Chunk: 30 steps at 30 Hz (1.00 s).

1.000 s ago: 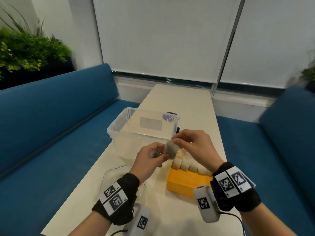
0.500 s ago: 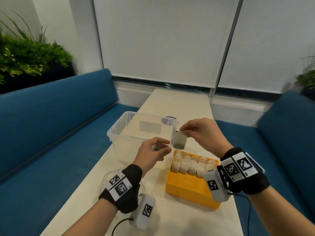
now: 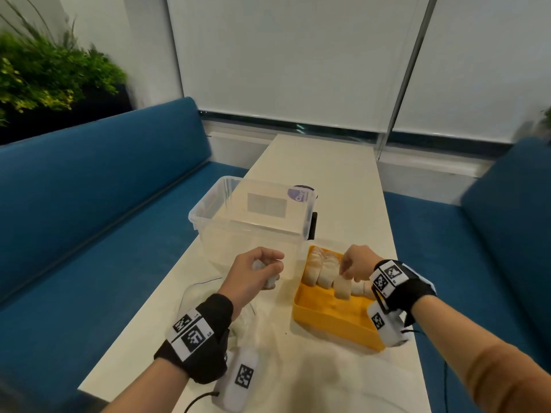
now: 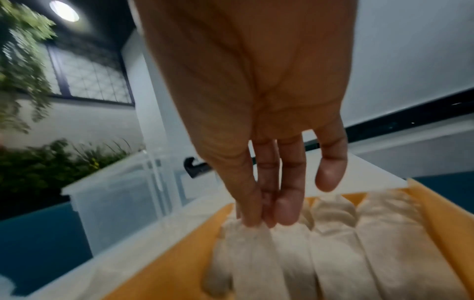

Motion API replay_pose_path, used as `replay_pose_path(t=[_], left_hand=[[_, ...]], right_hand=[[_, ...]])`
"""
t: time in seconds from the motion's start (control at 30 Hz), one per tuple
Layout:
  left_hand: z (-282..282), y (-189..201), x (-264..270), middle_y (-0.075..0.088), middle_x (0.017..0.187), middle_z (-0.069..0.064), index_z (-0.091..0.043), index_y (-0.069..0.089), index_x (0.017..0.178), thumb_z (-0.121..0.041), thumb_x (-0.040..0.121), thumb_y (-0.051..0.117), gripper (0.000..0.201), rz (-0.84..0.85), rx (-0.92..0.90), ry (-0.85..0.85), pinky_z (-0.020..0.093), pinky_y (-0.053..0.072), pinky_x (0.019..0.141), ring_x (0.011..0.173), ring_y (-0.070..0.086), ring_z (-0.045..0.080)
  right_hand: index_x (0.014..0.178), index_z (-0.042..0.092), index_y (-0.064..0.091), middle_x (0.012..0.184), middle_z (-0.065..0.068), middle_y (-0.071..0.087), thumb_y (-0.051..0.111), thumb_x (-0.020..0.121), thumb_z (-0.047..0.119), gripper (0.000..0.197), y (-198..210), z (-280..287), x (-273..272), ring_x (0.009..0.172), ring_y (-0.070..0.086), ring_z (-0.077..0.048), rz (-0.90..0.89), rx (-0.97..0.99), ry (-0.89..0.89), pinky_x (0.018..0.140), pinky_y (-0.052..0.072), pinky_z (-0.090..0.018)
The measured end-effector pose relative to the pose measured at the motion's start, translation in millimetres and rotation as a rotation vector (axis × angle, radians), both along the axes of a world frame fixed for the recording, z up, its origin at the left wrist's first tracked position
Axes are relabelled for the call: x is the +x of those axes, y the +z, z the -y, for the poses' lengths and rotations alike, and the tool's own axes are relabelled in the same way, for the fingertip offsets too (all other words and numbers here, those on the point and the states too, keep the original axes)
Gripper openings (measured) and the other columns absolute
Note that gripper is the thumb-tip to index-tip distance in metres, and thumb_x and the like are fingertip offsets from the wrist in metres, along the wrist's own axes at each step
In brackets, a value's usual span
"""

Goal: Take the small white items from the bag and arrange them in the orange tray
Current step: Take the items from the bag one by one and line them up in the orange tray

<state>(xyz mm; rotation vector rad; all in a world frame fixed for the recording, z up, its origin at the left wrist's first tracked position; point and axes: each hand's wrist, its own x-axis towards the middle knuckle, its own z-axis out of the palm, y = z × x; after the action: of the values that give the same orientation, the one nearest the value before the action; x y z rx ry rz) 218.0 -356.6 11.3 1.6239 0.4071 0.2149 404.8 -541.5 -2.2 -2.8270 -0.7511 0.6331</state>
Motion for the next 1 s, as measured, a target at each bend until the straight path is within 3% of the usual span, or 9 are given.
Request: replay_pose_path(t=[0.07, 0.13, 0.23, 0.43, 0.57, 0.67, 0.73, 0.87, 1.0], left_hand=[[-3.3, -2.7, -2.3, 0.063, 0.104, 0.007, -0.017, 0.068, 0.104, -0.016, 0.090, 0.065, 0.014, -0.013, -0.007, 0.014, 0.022, 0.054, 0.067, 0.088, 0.063, 0.018], [-6.4, -4.9, -4.7, 0.063, 0.104, 0.008, -0.017, 0.068, 0.104, -0.016, 0.090, 0.065, 0.014, -0.022, -0.010, 0.024, 0.022, 0.053, 0.066, 0.090, 0.063, 0.020], [-10.3, -7.4, -8.2, 0.063, 0.103, 0.008, -0.016, 0.068, 0.103, -0.016, 0.091, 0.065, 0.013, -0.038, -0.007, 0.028, 0.022, 0.053, 0.067, 0.088, 0.063, 0.020], [-13.2, -8.7, -11.5, 0.064, 0.112, 0.007, -0.018, 0.065, 0.109, -0.005, 0.092, 0.057, 0.023, -0.084, -0.027, 0.004, 0.023, 0.054, 0.074, 0.099, 0.063, 0.021], [-11.7, -6.7, -11.0, 0.056, 0.123, 0.007, -0.024, 0.055, 0.123, 0.007, 0.091, 0.051, 0.045, -0.084, -0.092, -0.088, 0.027, 0.056, 0.086, 0.107, 0.065, 0.020], [-8.2, -3.6, -7.9, 0.056, 0.121, 0.014, -0.026, 0.047, 0.128, 0.016, 0.086, 0.049, 0.060, -0.056, -0.144, -0.141, 0.032, 0.053, 0.095, 0.110, 0.064, 0.021], [-3.8, -0.6, -4.5, 0.060, 0.119, 0.019, -0.028, 0.045, 0.127, 0.014, 0.086, 0.054, 0.059, -0.038, -0.153, -0.156, 0.033, 0.052, 0.096, 0.109, 0.064, 0.026], [4.3, 5.4, 3.4, 0.054, 0.118, 0.019, -0.027, 0.049, 0.125, 0.005, 0.084, 0.067, 0.055, 0.000, -0.175, -0.133, 0.030, 0.058, 0.083, 0.101, 0.066, 0.031], [9.4, 11.9, 7.3, 0.063, 0.113, 0.017, -0.023, 0.051, 0.125, -0.002, 0.084, 0.071, 0.050, 0.076, -0.194, -0.096, 0.031, 0.058, 0.078, 0.097, 0.069, 0.028]], right_hand=[[0.095, 0.005, 0.072, 0.084, -0.010, 0.067, 0.063, 0.083, 0.003, 0.015, -10.4, -3.3, 5.9, 0.065, 0.058, -0.017, -0.012, -0.050, -0.013, 0.052, 0.043, -0.016], [0.094, 0.006, 0.072, 0.083, -0.009, 0.064, 0.061, 0.084, 0.002, 0.016, -17.9, -5.7, 13.1, 0.075, 0.062, -0.023, 0.026, -0.054, -0.053, 0.058, 0.049, -0.022], [0.091, 0.012, 0.071, 0.094, -0.011, 0.069, 0.057, 0.085, 0.006, 0.016, -28.1, -6.9, 22.1, 0.085, 0.066, -0.029, 0.117, -0.022, -0.127, 0.078, 0.056, -0.035], [0.102, 0.015, 0.067, 0.108, -0.010, 0.064, 0.054, 0.090, 0.016, 0.018, -27.5, -3.8, 22.3, 0.096, 0.062, -0.031, 0.180, 0.011, -0.192, 0.092, 0.049, -0.043], [0.101, 0.018, 0.067, 0.110, -0.007, 0.065, 0.053, 0.090, 0.014, 0.019, 1.8, -2.5, 6.0, 0.097, 0.061, -0.024, 0.216, 0.233, -0.156, 0.090, 0.050, -0.038], [0.102, 0.017, 0.069, 0.099, 0.000, 0.067, 0.055, 0.092, 0.018, 0.018, 31.9, -7.6, -31.9, 0.090, 0.059, -0.014, 0.176, 0.452, -0.013, 0.078, 0.045, -0.021], [0.104, 0.020, 0.068, 0.094, 0.006, 0.066, 0.057, 0.092, 0.025, 0.017, 46.9, -12.6, -62.9, 0.083, 0.060, -0.006, 0.106, 0.569, 0.073, 0.072, 0.044, -0.016], [0.107, 0.025, 0.066, 0.091, 0.006, 0.069, 0.060, 0.088, 0.040, 0.025, 49.5, -19.2, -96.9, 0.069, 0.065, -0.004, -0.025, 0.701, 0.091, 0.062, 0.052, -0.016], [0.089, 0.010, 0.068, 0.078, -0.004, 0.072, 0.066, 0.086, 0.023, 0.013, 42.6, -20.3, -107.8, 0.064, 0.068, -0.013, -0.102, 0.875, -0.019, 0.070, 0.057, -0.036]])
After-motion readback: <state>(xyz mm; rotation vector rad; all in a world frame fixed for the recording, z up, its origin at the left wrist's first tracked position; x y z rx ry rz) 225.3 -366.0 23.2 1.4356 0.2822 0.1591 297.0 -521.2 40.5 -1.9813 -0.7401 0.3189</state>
